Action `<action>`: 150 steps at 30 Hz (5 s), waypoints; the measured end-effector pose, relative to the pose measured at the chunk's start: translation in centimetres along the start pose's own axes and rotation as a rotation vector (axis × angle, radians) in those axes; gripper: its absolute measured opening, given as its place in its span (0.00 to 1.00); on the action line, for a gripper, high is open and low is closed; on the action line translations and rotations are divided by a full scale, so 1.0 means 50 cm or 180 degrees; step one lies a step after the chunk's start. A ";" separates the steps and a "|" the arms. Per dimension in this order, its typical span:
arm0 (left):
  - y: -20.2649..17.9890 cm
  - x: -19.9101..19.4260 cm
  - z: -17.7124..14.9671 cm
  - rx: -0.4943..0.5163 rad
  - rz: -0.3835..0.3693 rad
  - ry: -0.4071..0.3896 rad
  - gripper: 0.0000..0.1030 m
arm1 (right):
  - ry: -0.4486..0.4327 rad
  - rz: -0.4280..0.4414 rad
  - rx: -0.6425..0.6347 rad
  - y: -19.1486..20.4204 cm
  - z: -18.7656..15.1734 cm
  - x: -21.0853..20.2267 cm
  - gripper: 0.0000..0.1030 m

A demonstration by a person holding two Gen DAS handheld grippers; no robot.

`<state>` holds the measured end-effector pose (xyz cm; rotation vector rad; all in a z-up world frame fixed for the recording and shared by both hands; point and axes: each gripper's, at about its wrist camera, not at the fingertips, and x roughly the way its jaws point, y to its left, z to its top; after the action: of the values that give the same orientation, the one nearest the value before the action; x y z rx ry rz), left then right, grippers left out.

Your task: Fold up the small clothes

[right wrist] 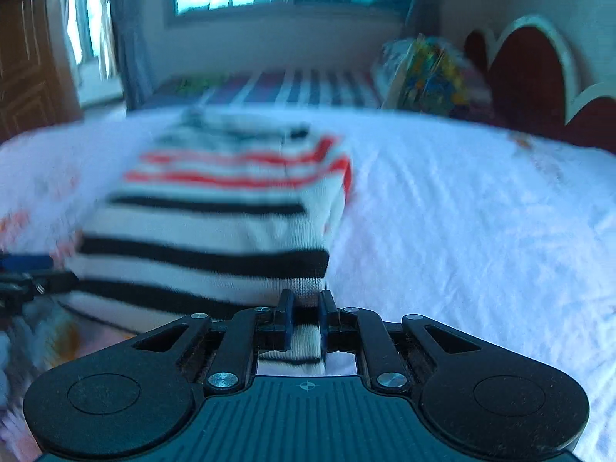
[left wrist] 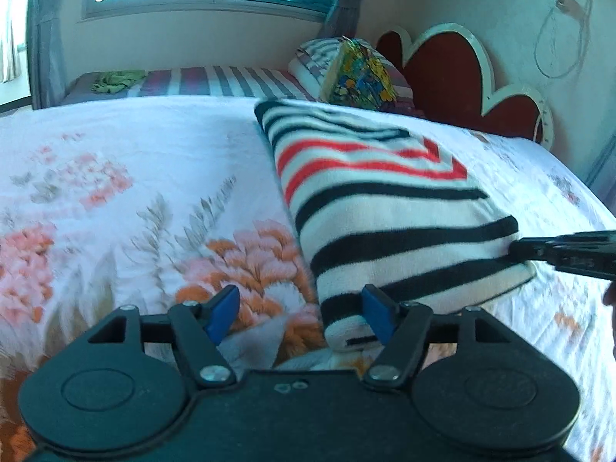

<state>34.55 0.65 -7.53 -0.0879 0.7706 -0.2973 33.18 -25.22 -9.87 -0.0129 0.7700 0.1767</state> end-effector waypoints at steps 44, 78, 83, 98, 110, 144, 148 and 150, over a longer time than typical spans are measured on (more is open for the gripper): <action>-0.003 0.140 0.095 -0.0390 -0.0015 0.0280 0.87 | 0.0140 0.0811 0.0896 -0.168 0.059 0.136 0.51; 0.004 0.211 0.134 -0.0796 -0.0588 0.0517 0.70 | 0.0497 0.1608 0.0966 -0.189 0.097 0.166 0.48; -0.008 0.195 0.136 -0.0618 -0.0581 0.0395 0.55 | 0.0398 0.1448 0.0831 -0.158 0.092 0.137 0.36; 0.045 0.054 0.133 -0.0342 -0.0806 0.0040 0.44 | 0.0024 0.0935 0.0303 0.056 0.119 -0.004 0.33; 0.264 -0.107 0.110 -0.0384 -0.0581 -0.0133 0.44 | -0.0061 0.1143 0.0066 0.409 0.157 -0.024 0.33; 0.671 -0.253 -0.011 -0.1056 -0.0573 -0.0677 0.77 | 0.0047 0.1270 0.0703 0.595 0.098 0.162 0.61; 0.633 -0.196 0.051 -0.0660 -0.0542 -0.0433 0.44 | -0.0217 0.1106 0.0003 0.680 0.150 0.162 0.32; 0.610 -0.160 0.071 -0.0533 -0.0428 -0.0314 0.44 | -0.0164 0.1098 -0.0274 0.731 0.162 0.197 0.27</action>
<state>38.67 32.01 -5.27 -0.3110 0.6919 -0.3530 39.76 12.93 -8.94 0.0431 0.7085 0.5359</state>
